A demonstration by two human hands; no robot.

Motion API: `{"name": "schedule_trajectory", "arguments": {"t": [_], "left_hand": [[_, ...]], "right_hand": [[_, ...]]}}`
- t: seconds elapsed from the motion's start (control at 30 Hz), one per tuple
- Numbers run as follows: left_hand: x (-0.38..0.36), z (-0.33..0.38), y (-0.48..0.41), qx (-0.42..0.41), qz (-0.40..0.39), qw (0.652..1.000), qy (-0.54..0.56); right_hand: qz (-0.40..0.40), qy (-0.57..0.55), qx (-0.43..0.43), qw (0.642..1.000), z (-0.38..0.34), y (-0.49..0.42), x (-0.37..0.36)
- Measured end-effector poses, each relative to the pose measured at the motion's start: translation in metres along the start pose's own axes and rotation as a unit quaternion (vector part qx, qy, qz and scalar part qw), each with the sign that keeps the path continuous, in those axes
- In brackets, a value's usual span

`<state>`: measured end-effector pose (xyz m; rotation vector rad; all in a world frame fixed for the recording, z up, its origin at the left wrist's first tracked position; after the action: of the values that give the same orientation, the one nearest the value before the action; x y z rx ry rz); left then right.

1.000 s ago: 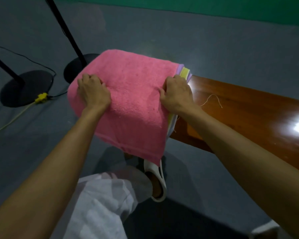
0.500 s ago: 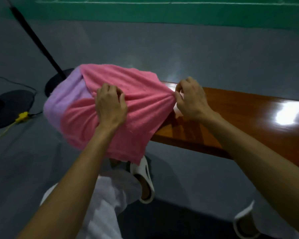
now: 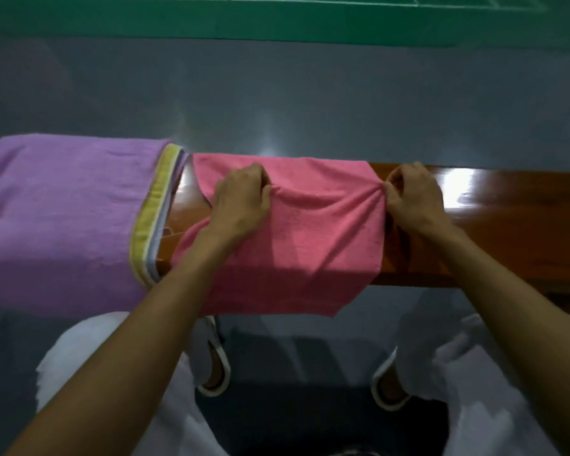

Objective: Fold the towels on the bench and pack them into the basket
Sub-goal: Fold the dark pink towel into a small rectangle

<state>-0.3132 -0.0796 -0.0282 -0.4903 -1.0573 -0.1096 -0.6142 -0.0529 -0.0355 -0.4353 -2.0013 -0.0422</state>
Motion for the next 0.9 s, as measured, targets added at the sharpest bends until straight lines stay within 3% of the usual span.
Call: {"name": "schedule_trajectory", "arguments": {"t": [0.2, 0.53, 0.73, 0.9], "left_hand": [[-0.027, 0.024, -0.009, 0.007, -0.045, 0.999, 0.011], [-0.026, 0.027, 0.007, 0.037, -0.076, 0.993, 0.078], [0.002, -0.01, 0.016, 0.131, 0.005, 0.991, -0.018], [0.002, -0.028, 0.024, 0.189, -0.01, 0.979, -0.071]], "right_hand": [[0.031, -0.018, -0.034, 0.999, 0.044, -0.004, 0.018], [0.017, 0.006, -0.011, 1.0, 0.052, -0.005, 0.023], [0.015, 0.008, -0.07, 0.997, 0.062, 0.002, 0.028], [-0.028, 0.059, -0.153, 0.986, 0.07, 0.012, 0.027]]}}
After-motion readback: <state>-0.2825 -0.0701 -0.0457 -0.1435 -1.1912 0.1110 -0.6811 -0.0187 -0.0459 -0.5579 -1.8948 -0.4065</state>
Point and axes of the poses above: each hand's wrist, its own y-axis away from the middle knuckle, its own x-axis out of the back of the hand, z = x × y, the point moved 5 cm from there along -y, towards the middle knuckle, and after that the axes turned 8 degrees about -x, right-handed, at the moved point
